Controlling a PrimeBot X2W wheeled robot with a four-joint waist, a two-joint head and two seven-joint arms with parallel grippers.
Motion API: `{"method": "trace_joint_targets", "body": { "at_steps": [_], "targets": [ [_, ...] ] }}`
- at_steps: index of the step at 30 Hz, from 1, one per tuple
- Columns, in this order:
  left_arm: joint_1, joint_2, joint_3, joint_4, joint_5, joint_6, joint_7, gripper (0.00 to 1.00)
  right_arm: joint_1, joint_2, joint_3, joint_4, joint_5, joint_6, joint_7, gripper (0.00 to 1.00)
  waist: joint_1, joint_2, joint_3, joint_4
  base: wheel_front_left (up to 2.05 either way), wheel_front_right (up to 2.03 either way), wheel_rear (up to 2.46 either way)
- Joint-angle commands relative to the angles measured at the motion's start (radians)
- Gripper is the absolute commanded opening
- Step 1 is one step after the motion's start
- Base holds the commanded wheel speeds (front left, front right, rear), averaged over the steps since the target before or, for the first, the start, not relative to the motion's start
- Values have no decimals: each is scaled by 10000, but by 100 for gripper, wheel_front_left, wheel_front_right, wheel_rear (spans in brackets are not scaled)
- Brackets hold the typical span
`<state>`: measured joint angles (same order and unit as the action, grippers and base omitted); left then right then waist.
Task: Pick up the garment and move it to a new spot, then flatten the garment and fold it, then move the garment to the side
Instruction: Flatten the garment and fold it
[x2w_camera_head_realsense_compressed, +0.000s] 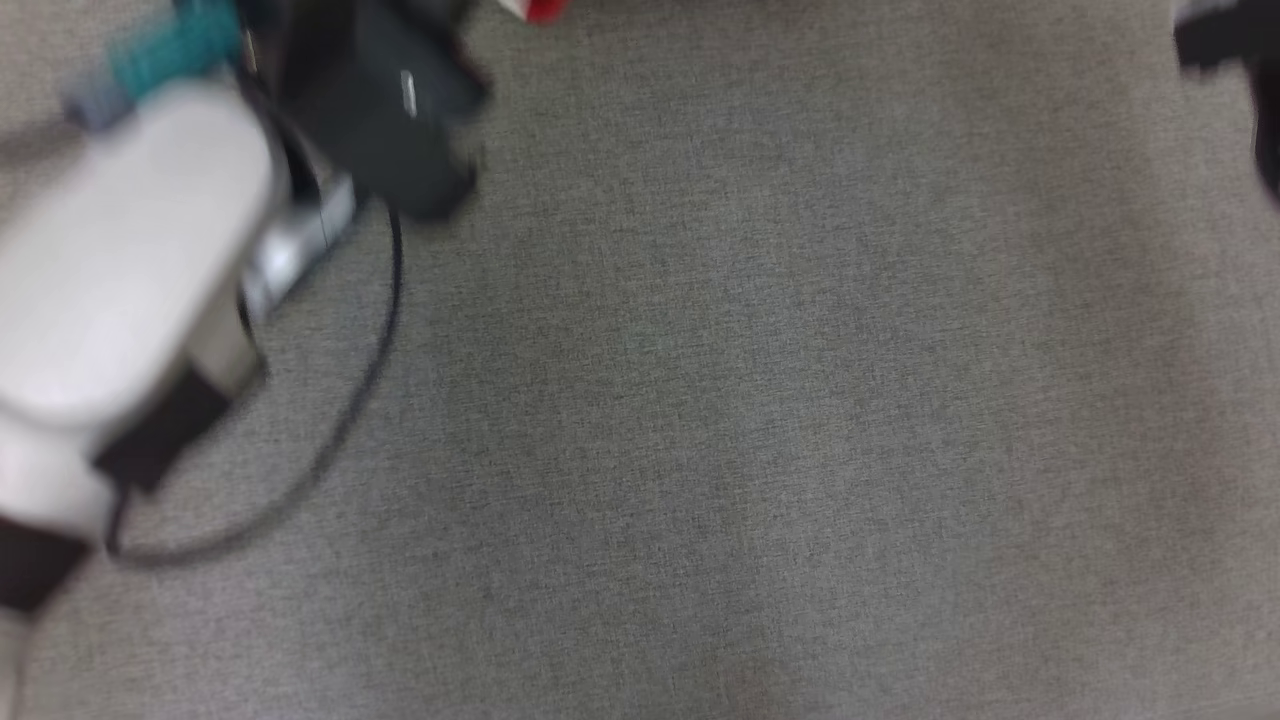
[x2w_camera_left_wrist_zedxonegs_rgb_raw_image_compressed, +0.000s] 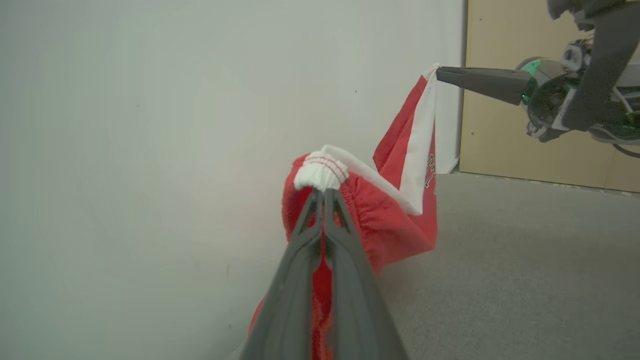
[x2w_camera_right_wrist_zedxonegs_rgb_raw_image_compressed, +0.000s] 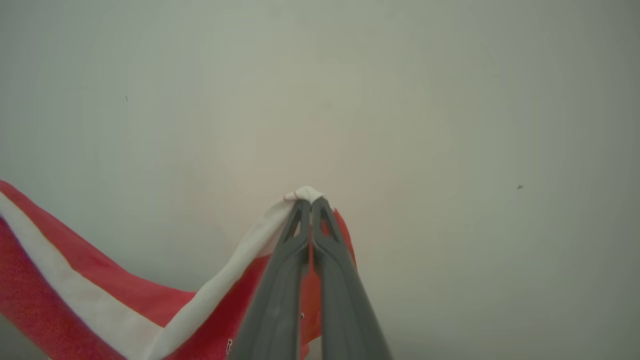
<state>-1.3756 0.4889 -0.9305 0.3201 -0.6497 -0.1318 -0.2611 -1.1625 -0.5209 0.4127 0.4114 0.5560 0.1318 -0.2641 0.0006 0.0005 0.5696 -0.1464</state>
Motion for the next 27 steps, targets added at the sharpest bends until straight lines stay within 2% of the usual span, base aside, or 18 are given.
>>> {"method": "trace_joint_targets", "body": {
  "at_steps": [1, 8, 9, 15, 19, 27],
  "targets": [
    [601, 155, 60, -273, -157, 28, -31, 0, 528, -211, -142, -245, 47, -21, -20, 0, -6, -5, -93, 130, 0, 0, 0],
    [3841, 476, 115, -1997, -1130, 27, -32, 0, 4080, -814, -1110, -1650, 136, -22, -23, 0, -6, -5, -1233, 422, 0, 0, 0],
    [4598, 623, -94, -2423, -1278, 27, -33, 0, 5181, -853, -1416, -1944, 120, -21, -20, 0, -6, -5, -1592, 432, 0, 0, 0],
    [6624, 1136, -675, -2820, -1008, 26, -32, 0, 7942, -799, -2039, -2578, 114, -21, -21, 0, -6, -5, -2680, 347, 0, 0, 0],
    [7849, 1321, -854, -2839, -826, 96, -30, 0, 9386, -723, -2207, -2938, 161, -21, -17, 0, -6, -5, -3334, 312, 0, 0, 0],
    [9359, 1703, -966, -3584, -798, 706, 6, 0, 11134, -782, -2548, -3934, 138, -21, 382, 0, -6, -5, -4067, 400, 0, 0, 0]
  ]
}}
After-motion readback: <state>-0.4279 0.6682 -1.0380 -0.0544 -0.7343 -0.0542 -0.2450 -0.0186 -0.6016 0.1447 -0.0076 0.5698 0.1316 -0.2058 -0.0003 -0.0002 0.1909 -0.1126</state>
